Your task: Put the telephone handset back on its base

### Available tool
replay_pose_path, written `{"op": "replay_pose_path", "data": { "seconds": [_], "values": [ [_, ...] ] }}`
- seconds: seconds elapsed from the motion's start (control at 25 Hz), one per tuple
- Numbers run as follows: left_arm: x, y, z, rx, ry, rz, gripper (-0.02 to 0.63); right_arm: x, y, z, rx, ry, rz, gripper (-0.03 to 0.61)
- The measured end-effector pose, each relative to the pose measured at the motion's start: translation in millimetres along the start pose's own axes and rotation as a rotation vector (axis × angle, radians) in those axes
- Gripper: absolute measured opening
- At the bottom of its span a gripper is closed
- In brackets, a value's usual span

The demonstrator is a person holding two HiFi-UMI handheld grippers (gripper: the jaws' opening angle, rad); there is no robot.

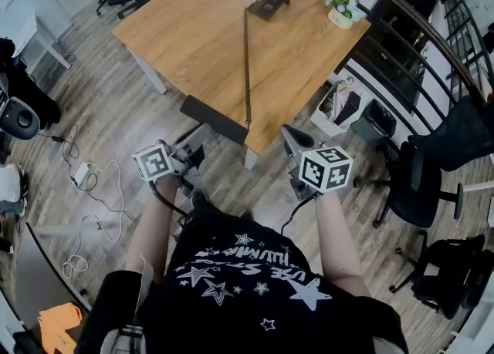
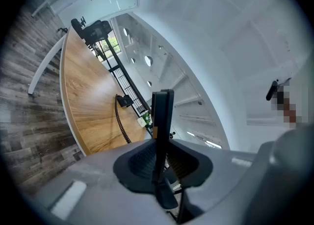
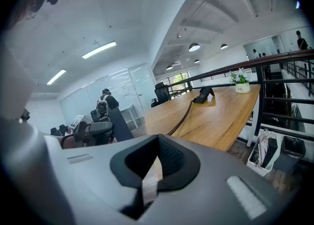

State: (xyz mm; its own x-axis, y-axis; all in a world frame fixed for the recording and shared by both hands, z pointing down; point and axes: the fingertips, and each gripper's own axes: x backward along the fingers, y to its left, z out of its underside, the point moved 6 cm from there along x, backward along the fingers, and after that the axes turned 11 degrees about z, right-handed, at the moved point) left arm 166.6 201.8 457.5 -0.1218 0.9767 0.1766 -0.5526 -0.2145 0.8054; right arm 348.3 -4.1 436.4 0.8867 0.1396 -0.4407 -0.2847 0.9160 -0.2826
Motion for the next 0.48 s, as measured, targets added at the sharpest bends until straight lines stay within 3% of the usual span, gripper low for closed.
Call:
{"op": "replay_pose_path", "data": {
  "seconds": [0.48],
  "values": [
    [6.1,13.4,-14.2,0.006,0.019,0.028,0.077,-17.1,15.2,0.0,0.005,0.011,0.014,0.000]
  ]
}}
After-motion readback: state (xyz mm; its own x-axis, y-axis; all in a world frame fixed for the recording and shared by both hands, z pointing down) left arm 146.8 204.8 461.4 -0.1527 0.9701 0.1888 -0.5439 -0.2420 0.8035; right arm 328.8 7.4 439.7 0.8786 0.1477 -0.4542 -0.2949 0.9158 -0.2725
